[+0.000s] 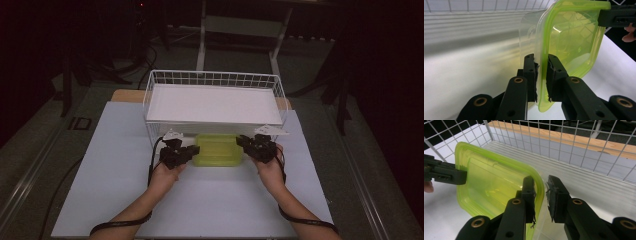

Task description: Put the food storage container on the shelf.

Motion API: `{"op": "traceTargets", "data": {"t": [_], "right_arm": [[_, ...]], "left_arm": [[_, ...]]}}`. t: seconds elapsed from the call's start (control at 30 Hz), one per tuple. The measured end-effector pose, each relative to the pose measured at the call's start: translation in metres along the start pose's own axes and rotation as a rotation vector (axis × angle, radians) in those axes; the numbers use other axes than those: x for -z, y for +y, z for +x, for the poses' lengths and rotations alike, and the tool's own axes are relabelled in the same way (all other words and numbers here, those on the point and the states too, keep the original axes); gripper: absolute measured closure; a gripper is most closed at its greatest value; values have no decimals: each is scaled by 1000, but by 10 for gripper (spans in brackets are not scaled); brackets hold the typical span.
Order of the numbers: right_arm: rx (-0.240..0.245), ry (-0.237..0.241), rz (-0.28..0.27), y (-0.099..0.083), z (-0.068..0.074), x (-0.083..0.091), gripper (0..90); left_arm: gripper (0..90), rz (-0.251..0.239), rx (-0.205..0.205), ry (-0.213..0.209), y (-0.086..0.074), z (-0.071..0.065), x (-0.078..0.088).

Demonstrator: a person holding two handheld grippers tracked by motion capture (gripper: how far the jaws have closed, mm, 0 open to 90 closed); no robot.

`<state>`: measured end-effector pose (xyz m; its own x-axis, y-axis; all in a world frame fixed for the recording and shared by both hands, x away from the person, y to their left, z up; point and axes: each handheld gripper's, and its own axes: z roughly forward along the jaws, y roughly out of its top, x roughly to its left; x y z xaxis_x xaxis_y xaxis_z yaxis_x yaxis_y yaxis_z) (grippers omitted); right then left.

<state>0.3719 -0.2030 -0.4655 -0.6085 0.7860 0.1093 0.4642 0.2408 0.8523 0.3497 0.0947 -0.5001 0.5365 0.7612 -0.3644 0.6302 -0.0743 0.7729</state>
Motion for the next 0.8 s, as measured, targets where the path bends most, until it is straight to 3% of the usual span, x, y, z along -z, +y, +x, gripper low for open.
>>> {"op": "traceTargets", "data": {"t": [0.17, 0.23, 0.37, 0.47, 0.8], "right_arm": [[1, -12, 1, -1, 0, -1, 766], [8, -22, -8, 0, -1, -3, 765], [13, -35, -19, 1, -3, -7, 764], [6, -35, -28, 1, -3, -8, 767], [-21, -20, 9, -3, 2, 6, 767]], "left_arm": [[798, -17, 5, 8, 0, 0, -2], [798, -19, -24, 30, 1, -1, -4], [797, -20, -20, 37, 5, 2, -6], [796, -30, -3, 19, 4, 6, -7], [797, 5, 3, 2, -2, -8, 3]]}}
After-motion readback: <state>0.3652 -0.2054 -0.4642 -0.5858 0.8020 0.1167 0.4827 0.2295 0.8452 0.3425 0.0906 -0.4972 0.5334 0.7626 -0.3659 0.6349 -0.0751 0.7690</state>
